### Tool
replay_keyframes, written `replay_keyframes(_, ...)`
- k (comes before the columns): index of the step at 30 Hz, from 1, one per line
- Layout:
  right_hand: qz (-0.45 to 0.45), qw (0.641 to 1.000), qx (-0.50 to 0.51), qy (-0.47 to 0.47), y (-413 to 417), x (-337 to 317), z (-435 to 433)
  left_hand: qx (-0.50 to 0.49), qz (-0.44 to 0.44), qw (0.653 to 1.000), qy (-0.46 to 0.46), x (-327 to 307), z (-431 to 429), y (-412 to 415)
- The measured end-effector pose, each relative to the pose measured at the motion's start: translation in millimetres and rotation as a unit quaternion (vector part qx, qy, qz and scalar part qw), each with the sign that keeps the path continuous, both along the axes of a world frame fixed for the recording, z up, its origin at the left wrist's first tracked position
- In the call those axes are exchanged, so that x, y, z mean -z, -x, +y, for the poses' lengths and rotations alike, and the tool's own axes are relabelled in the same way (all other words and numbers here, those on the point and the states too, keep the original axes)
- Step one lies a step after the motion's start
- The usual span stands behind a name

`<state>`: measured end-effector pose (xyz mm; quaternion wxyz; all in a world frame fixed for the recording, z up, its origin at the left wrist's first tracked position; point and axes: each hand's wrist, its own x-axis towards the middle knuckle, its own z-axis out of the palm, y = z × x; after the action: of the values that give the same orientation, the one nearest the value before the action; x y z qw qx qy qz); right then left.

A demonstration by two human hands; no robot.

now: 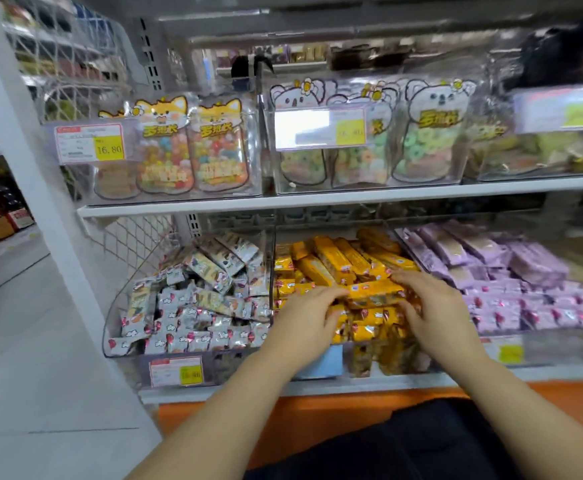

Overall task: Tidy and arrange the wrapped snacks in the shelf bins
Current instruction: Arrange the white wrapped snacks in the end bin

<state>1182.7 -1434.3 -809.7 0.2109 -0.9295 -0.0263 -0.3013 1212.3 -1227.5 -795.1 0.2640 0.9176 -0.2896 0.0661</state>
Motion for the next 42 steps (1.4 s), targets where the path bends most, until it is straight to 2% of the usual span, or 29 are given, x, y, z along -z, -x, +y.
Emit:
replay_keyframes(5,-0.049,0.998,0.038,0.033,-3,-1,4,0.010,0.003,0.999,-0.046,0,-14,5)
replay_keyframes(8,-0.057,0.998,0.008,0.028,-5,-7,15,0.015,0.001,1.000,-0.020,-4,-7,7)
replay_keyframes(11,-0.049,0.998,-0.024,0.014,-5,-18,37,0.003,-0.042,0.999,0.025,-11,14,9)
replay_keyframes(21,-0.023,0.990,-0.141,0.002,-23,-42,163,-0.147,-0.133,0.978,0.062,-23,135,11)
replay_keyframes(27,0.006,0.979,-0.204,0.025,-41,-51,225,-0.242,-0.117,0.962,0.038,-12,201,8)
replay_keyframes(31,0.035,0.970,-0.225,0.079,-61,-52,256,-0.244,-0.052,0.968,0.007,-2,224,7)
replay_keyframes(38,0.095,0.949,-0.210,0.217,-105,-60,295,-0.230,-0.050,0.972,-0.007,6,229,1)
replay_keyframes(42,0.133,0.931,-0.193,0.278,-127,-64,315,-0.230,-0.022,0.973,0.008,13,228,-5)
